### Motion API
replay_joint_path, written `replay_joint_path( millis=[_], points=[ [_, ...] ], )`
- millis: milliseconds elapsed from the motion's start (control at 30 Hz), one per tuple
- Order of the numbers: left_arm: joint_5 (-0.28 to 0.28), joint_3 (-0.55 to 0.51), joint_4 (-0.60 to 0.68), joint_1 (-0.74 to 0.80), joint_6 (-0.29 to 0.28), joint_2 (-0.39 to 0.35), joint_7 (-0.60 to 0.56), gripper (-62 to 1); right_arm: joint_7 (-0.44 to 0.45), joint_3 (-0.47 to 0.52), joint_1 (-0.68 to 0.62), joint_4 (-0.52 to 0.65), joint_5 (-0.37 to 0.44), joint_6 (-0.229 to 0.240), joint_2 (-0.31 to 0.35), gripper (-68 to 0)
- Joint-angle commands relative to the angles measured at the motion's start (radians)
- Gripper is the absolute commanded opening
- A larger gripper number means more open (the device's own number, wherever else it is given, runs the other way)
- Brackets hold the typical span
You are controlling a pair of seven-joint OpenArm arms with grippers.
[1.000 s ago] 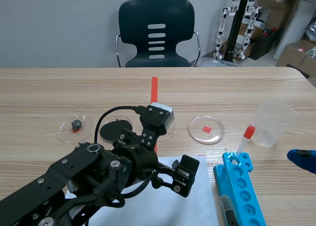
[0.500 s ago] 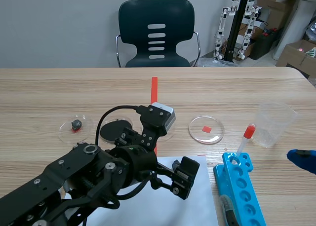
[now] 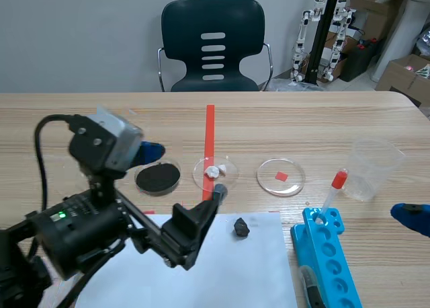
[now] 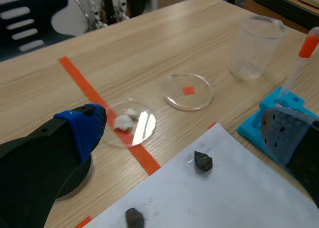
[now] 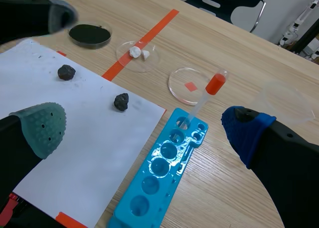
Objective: Return to the home posture
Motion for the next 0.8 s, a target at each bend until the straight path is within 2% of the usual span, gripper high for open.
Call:
replay_joint_path(
  millis=[0,133,300,400,500,633,767],
  points=[
    [-0.003,-0.053,0.031,0.051,-0.003,-0.006,-0.023,1.4,0.014,0.001,0.006,0.023,0.006,-0.003,0.005,0.4],
    [0.005,-0.206,0.104,0.178,-0.076,-0.017,-0.034,1.4,0.014,0.001,0.006,0.023,0.006,-0.003,0.005,0.4],
    [0.055,-0.371,0.174,0.308,-0.181,-0.017,-0.035,1.4,0.014,0.001,0.006,0.023,0.006,-0.003,0.005,0.4],
    [0.062,-0.449,0.196,0.377,-0.196,-0.018,-0.038,1.4,0.014,0.001,0.006,0.023,0.006,-0.003,0.005,0.4],
    [0.08,-0.518,0.198,0.472,-0.208,-0.018,-0.129,1.4,0.014,0.001,0.006,0.023,0.006,-0.003,0.005,0.4],
    [0.155,-0.538,0.199,0.563,-0.208,-0.018,-0.293,1.4,0.014,0.001,0.006,0.023,0.006,-0.003,0.005,0.4],
    [0.217,-0.538,0.199,0.611,-0.207,-0.018,-0.394,1.4,0.014,0.001,0.006,0.023,0.006,-0.003,0.005,0.4]
  ],
)
